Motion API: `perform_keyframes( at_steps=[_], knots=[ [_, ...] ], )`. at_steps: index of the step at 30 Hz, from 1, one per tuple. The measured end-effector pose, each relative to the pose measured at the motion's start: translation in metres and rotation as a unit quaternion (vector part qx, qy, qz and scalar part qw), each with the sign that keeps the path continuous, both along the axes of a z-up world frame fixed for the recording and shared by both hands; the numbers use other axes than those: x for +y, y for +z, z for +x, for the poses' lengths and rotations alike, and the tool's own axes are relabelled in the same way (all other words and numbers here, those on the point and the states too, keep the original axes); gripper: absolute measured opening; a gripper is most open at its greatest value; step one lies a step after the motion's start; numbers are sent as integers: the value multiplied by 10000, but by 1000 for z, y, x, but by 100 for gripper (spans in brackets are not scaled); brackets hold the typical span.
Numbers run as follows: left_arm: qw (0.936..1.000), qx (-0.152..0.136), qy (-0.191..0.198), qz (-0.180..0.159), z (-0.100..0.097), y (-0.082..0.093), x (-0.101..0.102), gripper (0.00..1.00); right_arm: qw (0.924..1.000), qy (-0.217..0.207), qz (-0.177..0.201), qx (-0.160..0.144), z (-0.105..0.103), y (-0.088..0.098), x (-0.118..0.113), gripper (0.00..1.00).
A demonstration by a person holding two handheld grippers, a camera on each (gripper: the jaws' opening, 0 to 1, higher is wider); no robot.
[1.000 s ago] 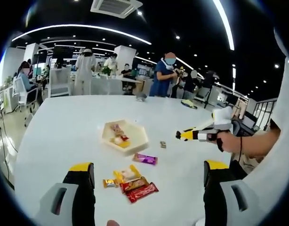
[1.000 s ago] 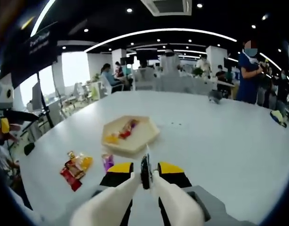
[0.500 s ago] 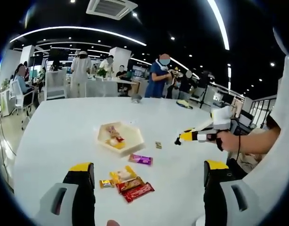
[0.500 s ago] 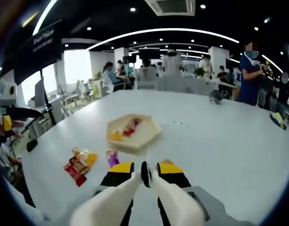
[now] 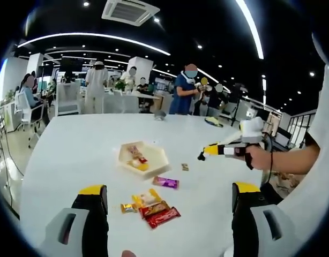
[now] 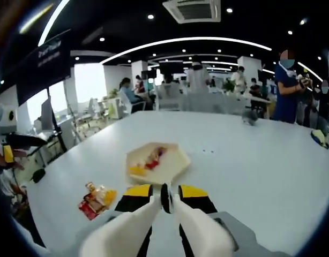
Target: Place the target food into the container with the food tongs after gripping and lifting it, then release it inside without dropping or visibly crushing the food.
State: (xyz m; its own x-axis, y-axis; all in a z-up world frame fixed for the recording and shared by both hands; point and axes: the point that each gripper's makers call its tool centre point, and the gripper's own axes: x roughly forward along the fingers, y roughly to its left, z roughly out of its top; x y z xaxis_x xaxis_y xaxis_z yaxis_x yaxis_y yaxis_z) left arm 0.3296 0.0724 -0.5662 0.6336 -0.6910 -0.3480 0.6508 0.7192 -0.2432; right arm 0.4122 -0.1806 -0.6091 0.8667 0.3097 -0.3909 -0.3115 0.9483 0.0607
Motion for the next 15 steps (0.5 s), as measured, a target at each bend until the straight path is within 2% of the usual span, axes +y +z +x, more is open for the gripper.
perform_keyframes(
  at_steps=[6,15],
  knots=[
    [10000,-13,63,-32,2,1,3,97,9998,75,153,-47,21,12,10,17],
    [9997,4,245,-40,3,2,11,97,9995,274,149,-42,48,11,24,17]
  ],
)
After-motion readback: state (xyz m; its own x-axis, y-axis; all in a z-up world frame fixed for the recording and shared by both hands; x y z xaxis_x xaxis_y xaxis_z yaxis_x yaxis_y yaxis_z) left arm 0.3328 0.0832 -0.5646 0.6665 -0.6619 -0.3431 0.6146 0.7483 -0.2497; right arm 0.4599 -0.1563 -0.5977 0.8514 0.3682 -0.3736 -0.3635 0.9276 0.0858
